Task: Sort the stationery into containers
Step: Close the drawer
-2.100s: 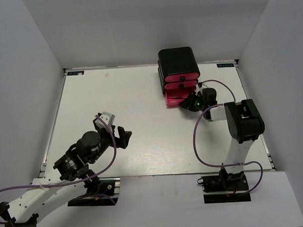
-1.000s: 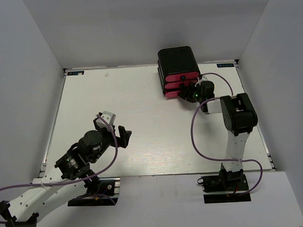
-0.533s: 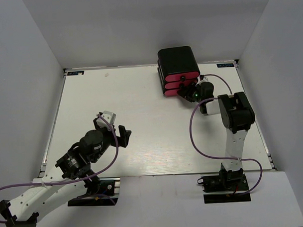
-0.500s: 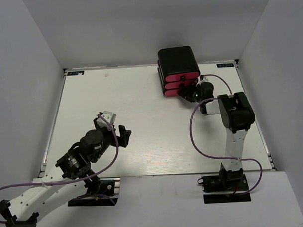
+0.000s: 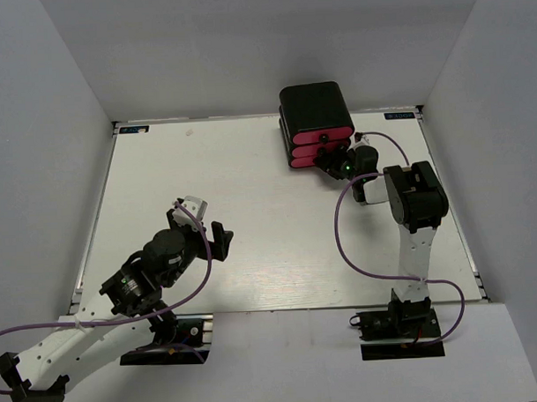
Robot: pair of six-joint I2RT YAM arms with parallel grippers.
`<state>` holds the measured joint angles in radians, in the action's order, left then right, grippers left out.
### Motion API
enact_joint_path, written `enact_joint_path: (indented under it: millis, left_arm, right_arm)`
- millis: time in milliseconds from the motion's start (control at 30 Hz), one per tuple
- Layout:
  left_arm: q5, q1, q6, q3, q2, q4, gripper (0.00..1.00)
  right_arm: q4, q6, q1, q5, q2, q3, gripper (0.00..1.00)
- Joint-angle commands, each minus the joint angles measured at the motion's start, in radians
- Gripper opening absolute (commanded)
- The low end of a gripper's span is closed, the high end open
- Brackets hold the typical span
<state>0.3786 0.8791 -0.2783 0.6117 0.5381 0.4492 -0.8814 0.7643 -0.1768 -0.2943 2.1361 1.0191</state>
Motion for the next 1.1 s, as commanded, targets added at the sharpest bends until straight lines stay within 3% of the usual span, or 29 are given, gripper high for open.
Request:
enact_joint_path:
  millis: [0,100,467,800,867,967,1067]
  left_arm:
    - [0.013,0.001,0.002,-0.007,0.002,0.006,0.94]
    - [0.022,0.001,0.002,-0.007,0.002,0.006,0.94]
    - [0.022,0.001,-0.007,-0.007,-0.007,0.006,0.94]
    - [-0.016,0.001,0.002,-0.017,-0.027,-0.003,0.94]
    - [-0.029,0.001,0.002,-0.017,-0.027,-0.013,0.94]
    - [-0.063,0.001,0.011,-0.017,-0.017,-0.014,0.94]
    - [-0.087,0.001,0.021,-0.017,-0.007,-0.023,1.00]
  right_arm:
    - [-0.136,0.024,0.000,-0.008,-0.002,0.052,0.29]
    - [-0.136,0.024,0.002,-0.014,-0.004,0.053,0.33]
    - [-0.117,0.004,0.005,-0.020,-0.067,-0.063,0.70]
    - [-0.129,-0.101,0.034,-0.080,-0.241,-0.329,0.71]
    - [-0.102,-0.149,0.036,-0.123,-0.344,-0.370,0.71]
    - [0.024,-0.333,0.043,-0.150,-0.536,-0.474,0.90]
    - [0.269,-0.579,0.053,-0.117,-0.788,-0.482,0.90]
